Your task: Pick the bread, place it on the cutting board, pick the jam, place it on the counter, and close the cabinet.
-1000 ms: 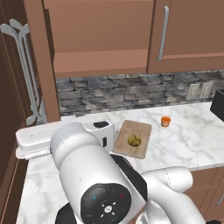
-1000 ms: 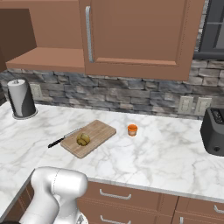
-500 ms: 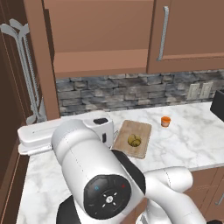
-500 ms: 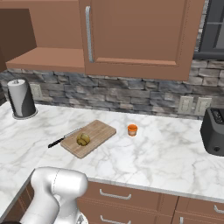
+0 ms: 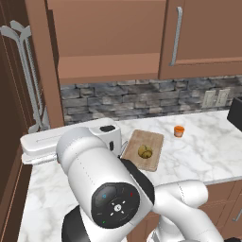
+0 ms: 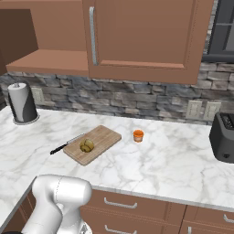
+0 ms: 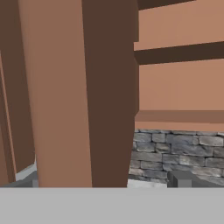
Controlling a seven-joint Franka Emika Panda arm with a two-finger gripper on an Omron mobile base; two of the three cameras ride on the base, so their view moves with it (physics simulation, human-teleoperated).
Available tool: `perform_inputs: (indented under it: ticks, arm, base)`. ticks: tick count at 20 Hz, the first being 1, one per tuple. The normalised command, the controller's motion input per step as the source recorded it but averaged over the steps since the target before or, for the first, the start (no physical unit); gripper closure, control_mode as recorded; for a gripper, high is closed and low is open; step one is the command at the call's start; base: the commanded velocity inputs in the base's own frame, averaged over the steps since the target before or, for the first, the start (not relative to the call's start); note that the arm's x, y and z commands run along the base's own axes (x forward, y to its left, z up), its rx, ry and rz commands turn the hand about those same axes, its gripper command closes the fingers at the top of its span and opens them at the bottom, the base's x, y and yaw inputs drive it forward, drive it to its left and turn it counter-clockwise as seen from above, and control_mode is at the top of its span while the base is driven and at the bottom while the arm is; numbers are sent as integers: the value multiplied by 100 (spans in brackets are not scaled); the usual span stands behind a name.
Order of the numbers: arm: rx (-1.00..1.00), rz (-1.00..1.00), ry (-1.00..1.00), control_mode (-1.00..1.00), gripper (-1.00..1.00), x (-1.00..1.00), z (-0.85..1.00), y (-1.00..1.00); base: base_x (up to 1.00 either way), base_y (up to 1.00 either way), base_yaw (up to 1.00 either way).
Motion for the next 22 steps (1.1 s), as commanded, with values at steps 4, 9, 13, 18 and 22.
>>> perform_inputs:
  ticks: [4,9,13,18,22]
  arm:
    - [0,0,0,-100,-100,20,-12,12]
    - [0,0,0,-100,-100,20,-7,7]
    - [0,0,-1,-100,-100,11,-3,-1]
    - [0,0,-2,-100,-100,8,-2,-7]
    - [0,-3,-3,-100,-100,3,0,-20]
  base:
    - [0,0,0]
    - [0,0,0]
    - [0,0,0]
    - [0,0,0]
    - [0,0,0]
